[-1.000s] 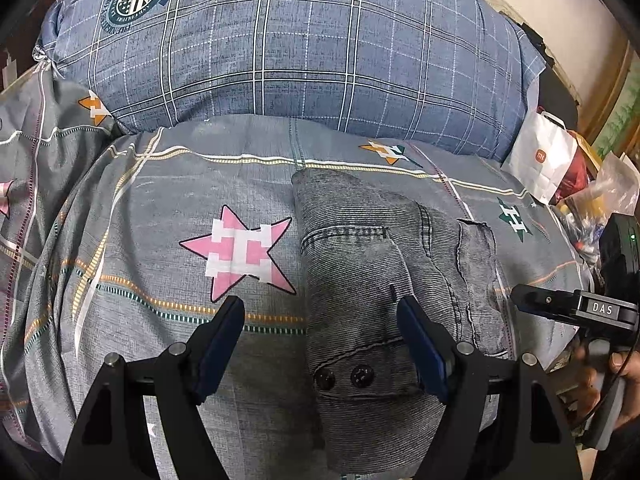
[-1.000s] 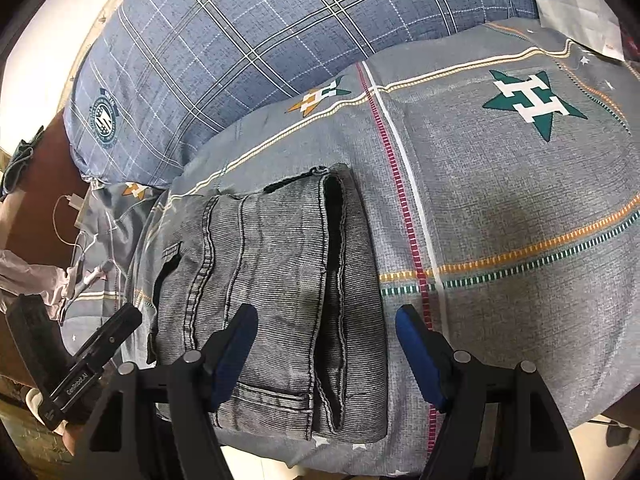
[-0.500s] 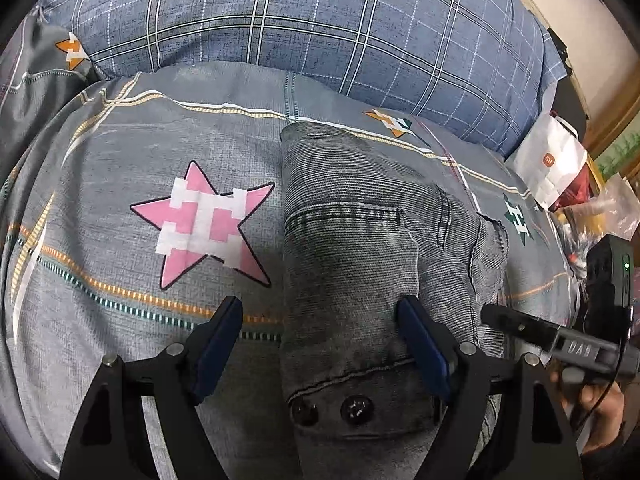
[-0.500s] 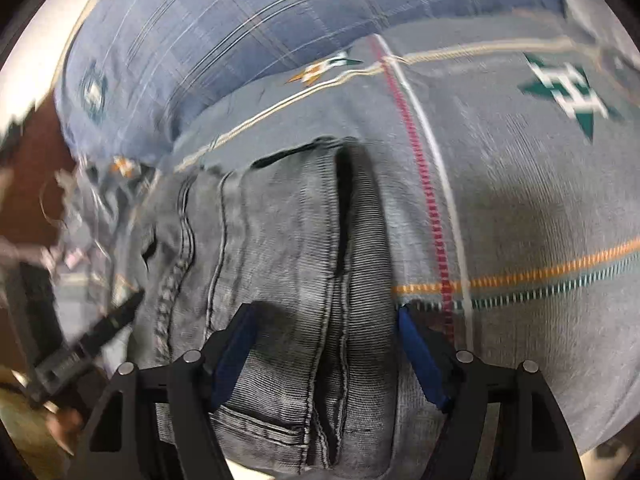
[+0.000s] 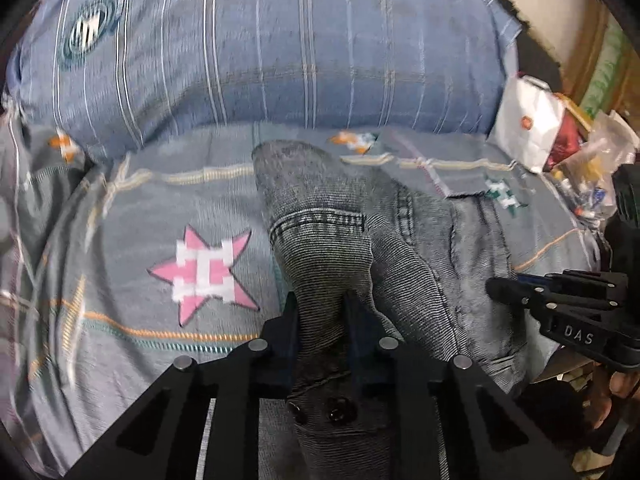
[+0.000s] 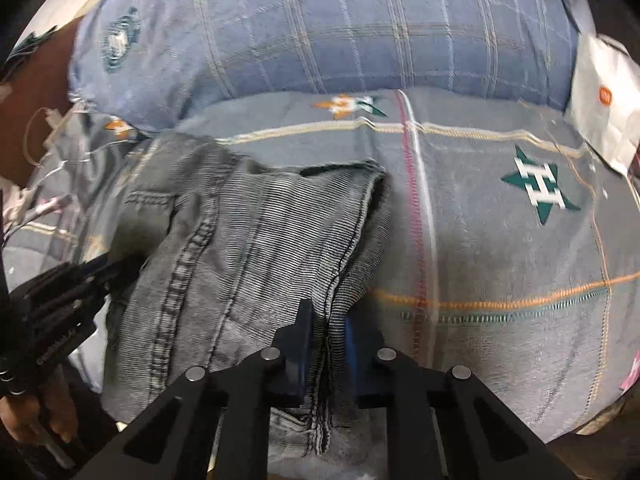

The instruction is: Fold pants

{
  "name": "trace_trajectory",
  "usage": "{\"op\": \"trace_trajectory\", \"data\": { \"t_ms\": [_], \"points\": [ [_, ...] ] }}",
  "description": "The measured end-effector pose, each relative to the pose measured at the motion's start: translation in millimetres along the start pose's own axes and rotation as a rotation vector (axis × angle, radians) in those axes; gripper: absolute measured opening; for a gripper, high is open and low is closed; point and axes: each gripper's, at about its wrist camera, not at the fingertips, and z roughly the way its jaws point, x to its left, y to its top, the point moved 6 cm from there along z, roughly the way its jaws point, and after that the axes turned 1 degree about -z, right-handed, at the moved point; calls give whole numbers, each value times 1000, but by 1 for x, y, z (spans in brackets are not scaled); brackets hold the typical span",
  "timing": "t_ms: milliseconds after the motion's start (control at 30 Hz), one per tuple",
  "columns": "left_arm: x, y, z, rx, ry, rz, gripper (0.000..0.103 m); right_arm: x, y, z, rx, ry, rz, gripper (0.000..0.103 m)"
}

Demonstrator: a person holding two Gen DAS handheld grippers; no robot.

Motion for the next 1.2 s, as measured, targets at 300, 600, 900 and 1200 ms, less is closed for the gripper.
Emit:
{"op": "trace_trajectory", "data": {
  "t_ms": [300, 600, 900, 1200],
  "points": [
    [10, 48, -66, -199, 31, 36, 5, 21, 50, -66, -141, 1, -42, 16],
    [77, 83, -71, -223, 87, -50, 8, 45, 90, 1, -91, -2, -46, 1],
    [74, -1, 25, 58, -175, -240, 63, -36, 49, 4, -88, 7, 95, 84],
    [44, -4, 60, 119, -193, -365, 72, -58, 32, 59, 43, 123, 92, 83]
  ]
}}
